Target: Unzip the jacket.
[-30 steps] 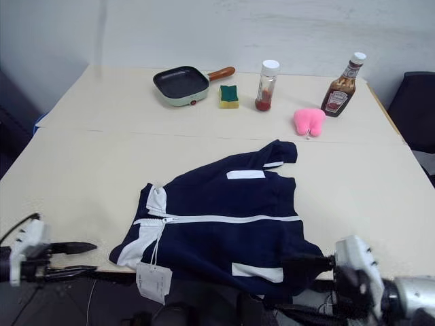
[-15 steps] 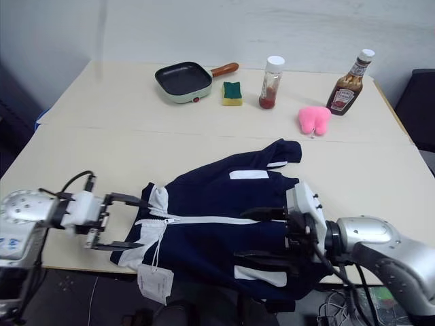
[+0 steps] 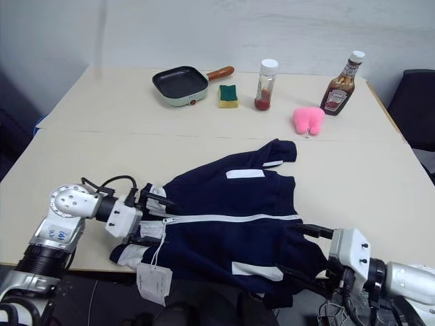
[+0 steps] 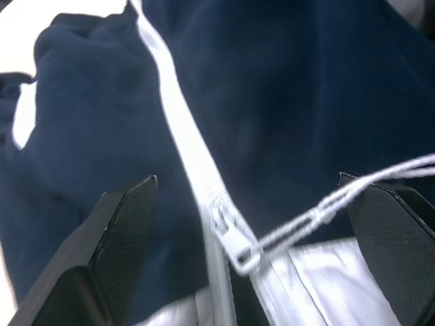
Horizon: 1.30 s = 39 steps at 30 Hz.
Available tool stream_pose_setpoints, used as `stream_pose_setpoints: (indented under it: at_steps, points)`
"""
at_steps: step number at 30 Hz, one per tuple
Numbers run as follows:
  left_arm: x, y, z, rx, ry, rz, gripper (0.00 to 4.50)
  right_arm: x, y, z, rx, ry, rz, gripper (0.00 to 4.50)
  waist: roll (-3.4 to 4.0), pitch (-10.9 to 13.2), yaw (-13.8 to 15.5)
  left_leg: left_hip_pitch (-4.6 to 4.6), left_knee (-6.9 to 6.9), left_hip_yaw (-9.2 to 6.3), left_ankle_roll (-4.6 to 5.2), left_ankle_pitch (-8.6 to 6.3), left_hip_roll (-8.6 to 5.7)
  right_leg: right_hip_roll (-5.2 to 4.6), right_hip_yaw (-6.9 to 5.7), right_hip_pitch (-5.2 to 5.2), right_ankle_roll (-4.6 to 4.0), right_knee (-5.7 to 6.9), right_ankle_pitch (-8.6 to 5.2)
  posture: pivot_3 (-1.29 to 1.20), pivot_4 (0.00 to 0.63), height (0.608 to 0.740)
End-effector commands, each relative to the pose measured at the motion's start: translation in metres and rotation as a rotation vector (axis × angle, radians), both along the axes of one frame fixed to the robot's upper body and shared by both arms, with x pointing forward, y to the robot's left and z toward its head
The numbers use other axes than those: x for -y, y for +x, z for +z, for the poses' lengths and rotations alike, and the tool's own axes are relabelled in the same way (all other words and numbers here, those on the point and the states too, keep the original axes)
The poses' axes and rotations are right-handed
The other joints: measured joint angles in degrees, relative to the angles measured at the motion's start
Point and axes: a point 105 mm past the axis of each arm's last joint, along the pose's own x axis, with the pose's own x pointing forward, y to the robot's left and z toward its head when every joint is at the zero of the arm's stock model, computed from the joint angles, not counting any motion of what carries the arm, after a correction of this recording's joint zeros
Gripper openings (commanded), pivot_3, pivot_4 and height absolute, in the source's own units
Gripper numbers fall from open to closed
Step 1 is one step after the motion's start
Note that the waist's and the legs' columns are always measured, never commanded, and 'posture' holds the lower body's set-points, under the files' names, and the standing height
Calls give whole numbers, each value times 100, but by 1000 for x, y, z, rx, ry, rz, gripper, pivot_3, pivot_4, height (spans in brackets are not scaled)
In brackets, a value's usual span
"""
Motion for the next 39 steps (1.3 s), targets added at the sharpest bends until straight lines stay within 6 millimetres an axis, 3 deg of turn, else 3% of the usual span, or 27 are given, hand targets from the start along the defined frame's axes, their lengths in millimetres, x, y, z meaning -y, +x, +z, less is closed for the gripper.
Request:
stream_pose_setpoints:
  at_steps: [1, 4, 15, 20, 27, 28, 31, 35, 38, 39]
  points:
    - [5, 1, 11, 0, -65, -20, 4295, 0, 1, 8, 48, 8, -37, 4500, 0, 0, 9, -1, -2, 0, 0, 0, 0, 0, 0, -1, 0, -1, 0, 0, 150, 740]
    - [13, -5, 19, -113, -176, -35, 3588, 1, 4, 8, 59, 12, -68, 4500, 0, 0, 18, -2, -3, 1, 2, -1, 0, -7, 0, -1, 0, -2, 0, 0, 150, 740]
    - [27, 5, 24, -409, -401, 123, 26, -4, 6, 5, 8, 93, -142, 4500, 0, 0, 11, -2, -3, -1, 3, -1, -2, -7, 1, 0, 0, -2, 0, 0, 150, 740]
    - [38, 25, 36, -611, -574, 293, 26, -7, 1, -2, -74, 111, -146, 4500, 0, 0, 16, -3, -3, -4, 2, 0, -2, -8, 0, 0, 0, -2, 0, 0, 150, 740]
    - [64, 43, 22, -697, -592, 501, 26, -14, -4, -5, -215, 215, -184, 4500, -1, 0, 31, -4, -3, -8, 2, -1, -6, -10, 1, 2, 0, -2, 0, 0, 150, 740]
    - [69, 39, 19, -707, -563, 489, 497, -16, -4, -5, -251, 244, -186, 4500, 0, 0, 29, -5, -3, -8, 2, 0, -6, -11, 1, 1, 0, -3, 0, 0, 150, 740]
    - [76, 29, 15, -628, -506, 444, 1252, -27, -5, 4, -372, 334, -158, 4500, 0, 0, 3, -3, -4, -8, -2, 2, -4, -10, 1, 0, 0, -2, 0, 0, 150, 740]
    - [62, 29, 21, -559, -503, 429, 2523, -47, 0, 25, -373, 325, -19, 4500, 0, 0, -30, 0, -4, -5, -7, 6, -1, -7, 6, 0, 0, 0, 0, 0, 150, 740]
    - [33, 30, 19, -490, -415, 405, 2523, -59, 11, 27, -431, 312, 36, 4500, -3, 2, -20, -1, -9, -12, -9, 9, 0, -5, 2, -1, -1, 0, -1, 0, 150, 740]
    - [22, 29, 19, -489, -390, 397, 2712, -65, 15, 23, -465, 293, 57, 4500, -1, 2, -13, -2, -10, -11, -10, 10, 1, -3, 2, -6, -3, -2, -1, 0, 150, 740]
